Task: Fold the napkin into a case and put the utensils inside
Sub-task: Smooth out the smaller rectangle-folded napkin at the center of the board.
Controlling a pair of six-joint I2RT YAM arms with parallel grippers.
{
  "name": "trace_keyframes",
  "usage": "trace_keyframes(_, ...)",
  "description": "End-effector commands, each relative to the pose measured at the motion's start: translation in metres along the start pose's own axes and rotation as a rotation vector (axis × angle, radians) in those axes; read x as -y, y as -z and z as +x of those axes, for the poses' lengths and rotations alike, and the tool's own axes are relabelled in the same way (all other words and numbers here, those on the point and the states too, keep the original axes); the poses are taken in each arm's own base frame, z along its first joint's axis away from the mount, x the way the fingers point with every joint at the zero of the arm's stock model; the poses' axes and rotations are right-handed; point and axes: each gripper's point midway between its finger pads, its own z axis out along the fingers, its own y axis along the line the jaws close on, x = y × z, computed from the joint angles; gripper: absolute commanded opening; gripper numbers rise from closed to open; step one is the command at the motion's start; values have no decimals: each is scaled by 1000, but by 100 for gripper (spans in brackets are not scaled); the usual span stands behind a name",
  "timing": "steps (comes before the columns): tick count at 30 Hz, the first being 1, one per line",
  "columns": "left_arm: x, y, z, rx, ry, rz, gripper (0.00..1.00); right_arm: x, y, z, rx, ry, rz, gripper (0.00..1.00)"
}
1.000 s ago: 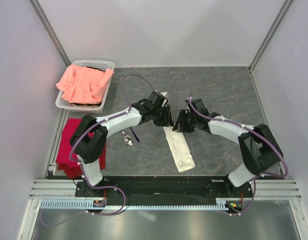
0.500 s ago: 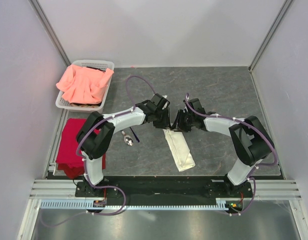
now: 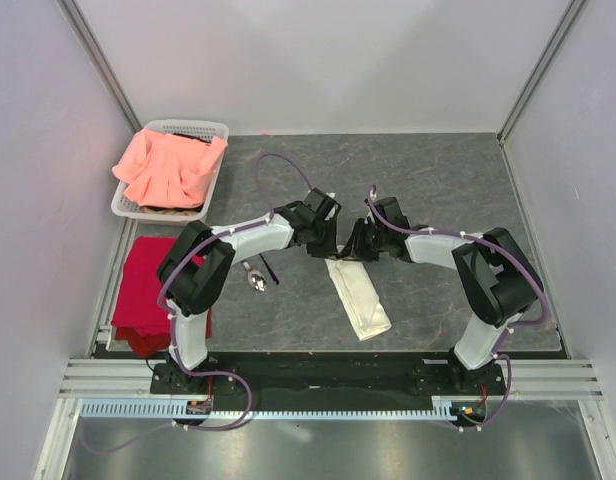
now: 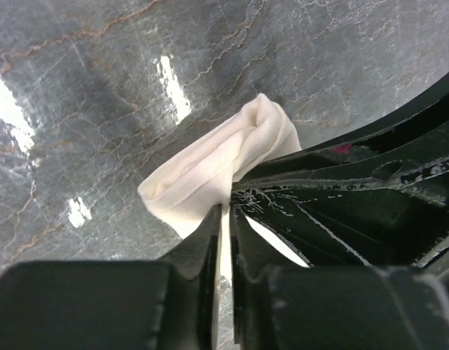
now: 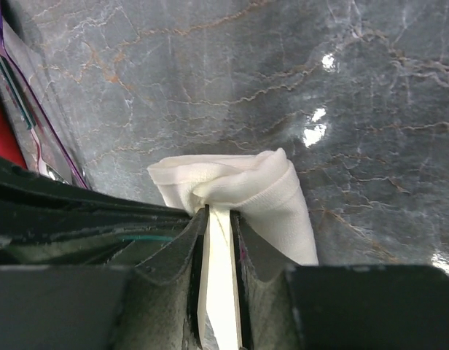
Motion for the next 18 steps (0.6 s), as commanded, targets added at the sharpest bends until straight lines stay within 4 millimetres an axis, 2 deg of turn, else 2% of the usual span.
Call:
trace_keyframes(1,11,-5,-14,17,-4,51,7,-10,-1,-4,23,46,-72,24)
trace_keyframes(2,7,-4,-11,25,4,40,7,-8,1,-2,20,58,-69,24)
trace_keyframes(3,17,10,-25,92,2,74,8,-9,5,-1,20,66,-64,24)
trace_keyframes(5,10,19,-26,127,18,55,10,-9,11,-2,26,114,-57,24)
trace_keyframes(7,13,40,-34,173,31,68,11,-9,18,-5,32,156,-41,24)
trace_keyframes(11,12,77,-45,259,72,96,23,-15,37,2,0,226,3,27)
trace_keyframes(13,9,96,-45,292,81,108,24,-17,43,2,5,260,27,31)
trace_keyframes(15,3,107,-45,308,98,116,24,-20,50,12,-20,286,48,34)
trace_keyframes(16,-1,109,-39,301,103,116,24,-25,52,11,-22,301,53,38)
trace_keyframes(17,0,122,-42,325,107,139,25,-22,53,20,-47,321,85,39)
trace_keyframes(18,0,127,-41,331,112,147,25,-22,54,23,-52,329,97,41)
